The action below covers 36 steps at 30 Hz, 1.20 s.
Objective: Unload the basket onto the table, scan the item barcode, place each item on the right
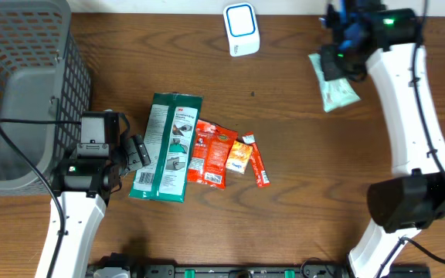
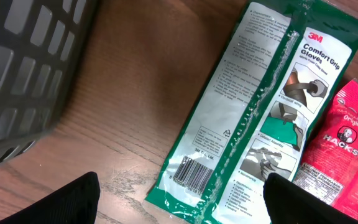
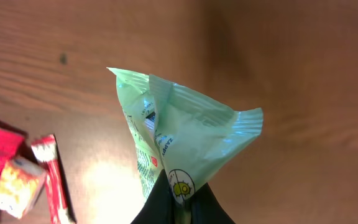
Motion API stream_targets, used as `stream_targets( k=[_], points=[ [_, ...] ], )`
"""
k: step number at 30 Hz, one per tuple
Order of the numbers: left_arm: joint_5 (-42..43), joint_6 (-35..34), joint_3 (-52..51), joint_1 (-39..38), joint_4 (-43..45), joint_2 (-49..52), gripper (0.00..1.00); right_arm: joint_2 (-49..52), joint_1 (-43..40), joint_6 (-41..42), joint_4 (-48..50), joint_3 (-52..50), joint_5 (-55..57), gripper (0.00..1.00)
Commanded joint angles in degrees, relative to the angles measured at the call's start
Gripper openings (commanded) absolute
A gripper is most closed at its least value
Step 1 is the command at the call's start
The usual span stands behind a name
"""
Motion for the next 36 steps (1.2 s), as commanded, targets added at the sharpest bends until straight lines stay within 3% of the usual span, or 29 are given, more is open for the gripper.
stream_targets(
  k=[1, 6, 19, 26, 36],
  points=[
    [0.33, 0.11, 0.83, 0.17, 0.04, 0.22, 0.85, 0.46, -4.70, 2.34, -1.01, -3.50, -5.18, 0.01],
    [0.33, 0.11, 0.83, 0.17, 0.07, 0.22, 0.85, 0.46, -10.40, 5.90, 0.13, -13.03, -5.14, 0.01],
    [0.33, 0.11, 0.83, 0.17, 0.07, 0.22, 0.85, 0.46, -13.86, 9.62, 22.10, -40.81, -2.05, 0.01],
    [0.33, 0.11, 0.83, 0.17, 0.07, 0.22, 0.85, 0.46, -13.86, 9.62, 28.39, -47.50, -1.75, 0.01],
    [0.33, 0.09, 0.83, 0.17, 0.07, 0.22, 0.85, 0.46, -13.86, 9.64, 29.64, -49.96, 5.88, 0.01]
  ],
)
